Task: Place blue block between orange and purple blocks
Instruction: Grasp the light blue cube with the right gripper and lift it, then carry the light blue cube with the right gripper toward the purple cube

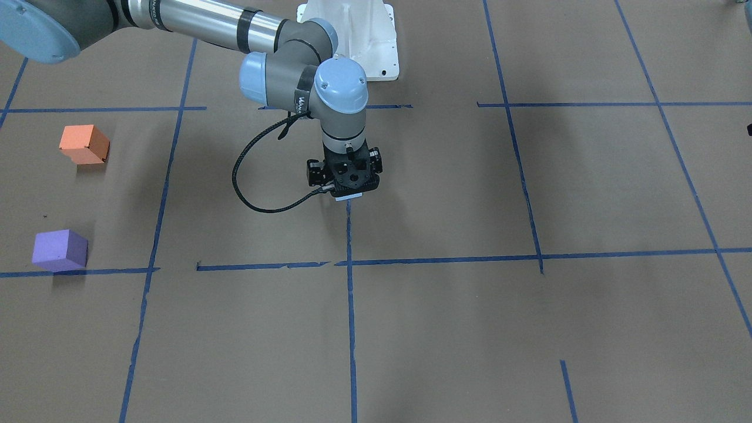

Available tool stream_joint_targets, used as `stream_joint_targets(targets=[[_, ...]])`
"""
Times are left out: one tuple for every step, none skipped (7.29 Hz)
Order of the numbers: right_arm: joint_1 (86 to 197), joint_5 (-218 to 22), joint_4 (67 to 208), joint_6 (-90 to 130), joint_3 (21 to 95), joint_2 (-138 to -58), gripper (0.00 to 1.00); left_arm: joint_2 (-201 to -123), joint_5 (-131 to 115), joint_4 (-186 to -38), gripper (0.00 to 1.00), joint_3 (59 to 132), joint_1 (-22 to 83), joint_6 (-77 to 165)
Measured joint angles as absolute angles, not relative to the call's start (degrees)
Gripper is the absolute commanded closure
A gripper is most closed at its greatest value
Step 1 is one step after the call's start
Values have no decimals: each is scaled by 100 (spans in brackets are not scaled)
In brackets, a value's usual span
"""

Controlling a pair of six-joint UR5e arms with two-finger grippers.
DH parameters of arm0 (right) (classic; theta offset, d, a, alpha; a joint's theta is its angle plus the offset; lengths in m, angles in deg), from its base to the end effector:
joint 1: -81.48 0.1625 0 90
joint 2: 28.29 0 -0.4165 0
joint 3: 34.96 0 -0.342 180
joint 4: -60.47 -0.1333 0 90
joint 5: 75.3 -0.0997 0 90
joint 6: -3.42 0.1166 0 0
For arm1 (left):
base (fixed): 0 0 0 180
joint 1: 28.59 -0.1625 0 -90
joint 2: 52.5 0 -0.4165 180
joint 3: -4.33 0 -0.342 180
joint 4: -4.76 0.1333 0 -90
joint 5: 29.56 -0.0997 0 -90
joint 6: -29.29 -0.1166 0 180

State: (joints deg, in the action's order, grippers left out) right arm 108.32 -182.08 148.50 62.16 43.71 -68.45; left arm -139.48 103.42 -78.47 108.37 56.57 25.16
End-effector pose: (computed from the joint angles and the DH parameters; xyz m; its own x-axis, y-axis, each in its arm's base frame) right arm -0.6101 -0.4204 0.2384 0.7177 -0.1936 0.6689 0.1256 0.9808 0.1492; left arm -0.0182 -0.4225 0.5907 0.7168 0.1833 -0.6728 -0.1361 0.9830 0.1229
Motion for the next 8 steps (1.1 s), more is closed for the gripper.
stream_joint_targets(targets=[[10831,-18222,14864,6227,4372,-6841,74,-13946,10360,-7847,0,10834,5657,2516],[10856,-18257,14876,6245,4406,-6840,74,-13944,10395,-7847,0,10832,5657,2516],[10988,-18392,14886,6252,4475,-6866,73,-13943,10411,-7847,0,10830,5657,2516],[11262,-18655,14892,6252,4651,-7014,72,-13943,10417,-7847,0,10832,5657,2516],[11598,-18928,14896,6237,4953,-7322,72,-13942,10420,-7847,0,10833,5657,2518],[11993,-19186,14897,6207,5287,-7757,70,-13942,10420,-7847,0,10832,5657,2522],[12349,-19380,14886,6067,5526,-8186,67,-13944,10421,-7847,0,10833,5657,2522],[12681,-19496,14851,5618,5798,-8732,67,-13945,10421,-7847,0,10838,5657,2521]])
